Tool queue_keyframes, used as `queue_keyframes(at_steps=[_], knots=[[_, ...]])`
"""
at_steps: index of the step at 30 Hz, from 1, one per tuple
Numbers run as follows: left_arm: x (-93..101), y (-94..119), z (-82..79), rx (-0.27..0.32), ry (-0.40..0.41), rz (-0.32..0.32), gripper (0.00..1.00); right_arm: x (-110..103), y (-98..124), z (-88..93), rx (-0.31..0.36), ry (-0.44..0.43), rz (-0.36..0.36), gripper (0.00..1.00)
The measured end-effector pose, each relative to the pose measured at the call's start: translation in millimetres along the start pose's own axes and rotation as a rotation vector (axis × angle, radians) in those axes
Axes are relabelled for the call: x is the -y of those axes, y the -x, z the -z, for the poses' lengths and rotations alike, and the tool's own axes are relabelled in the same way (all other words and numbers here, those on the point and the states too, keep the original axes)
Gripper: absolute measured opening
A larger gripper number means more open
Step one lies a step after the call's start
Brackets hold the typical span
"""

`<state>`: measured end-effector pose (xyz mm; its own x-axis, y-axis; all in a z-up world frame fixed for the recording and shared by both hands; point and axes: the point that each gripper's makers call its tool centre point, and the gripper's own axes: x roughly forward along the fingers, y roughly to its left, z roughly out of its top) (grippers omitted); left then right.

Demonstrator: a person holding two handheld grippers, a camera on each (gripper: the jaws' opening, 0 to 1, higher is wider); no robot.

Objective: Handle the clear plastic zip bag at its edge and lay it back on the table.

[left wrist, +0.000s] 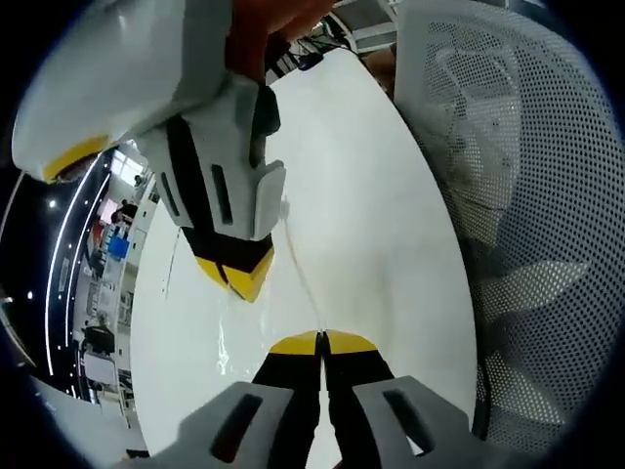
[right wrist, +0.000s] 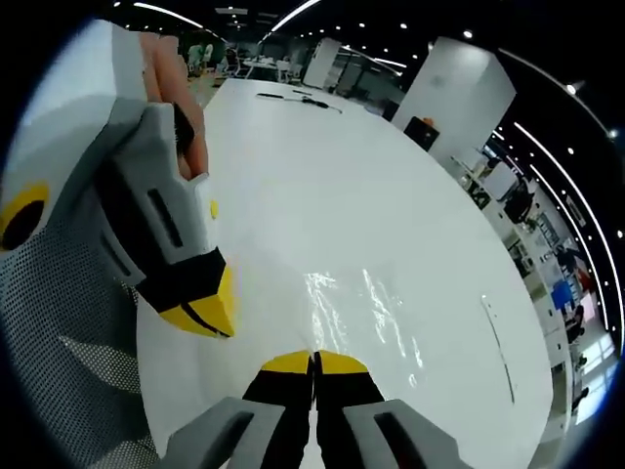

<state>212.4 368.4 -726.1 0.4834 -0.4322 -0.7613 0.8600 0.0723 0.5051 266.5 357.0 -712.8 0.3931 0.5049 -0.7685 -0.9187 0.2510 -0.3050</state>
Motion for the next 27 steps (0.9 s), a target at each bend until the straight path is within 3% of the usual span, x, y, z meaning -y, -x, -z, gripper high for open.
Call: queue_keyframes(at_steps=[11,19,27], knots=[[17.5,-5.9,-2.7,0.0,0.005,0.034,0.0,15.0,4.1,-6.6,-0.009,0.007,0.059,0.0],[19.1,-8.0,-5.6,0.004,-0.012,0.049,0.0,26.8,10.2,-9.9,0.0,-0.003,0.109,0.0],[21.3,-10.1,-7.3,0.009,-0.003,0.056,0.0,30.4,11.4,-15.8,0.01,-0.005,0.113,0.0]])
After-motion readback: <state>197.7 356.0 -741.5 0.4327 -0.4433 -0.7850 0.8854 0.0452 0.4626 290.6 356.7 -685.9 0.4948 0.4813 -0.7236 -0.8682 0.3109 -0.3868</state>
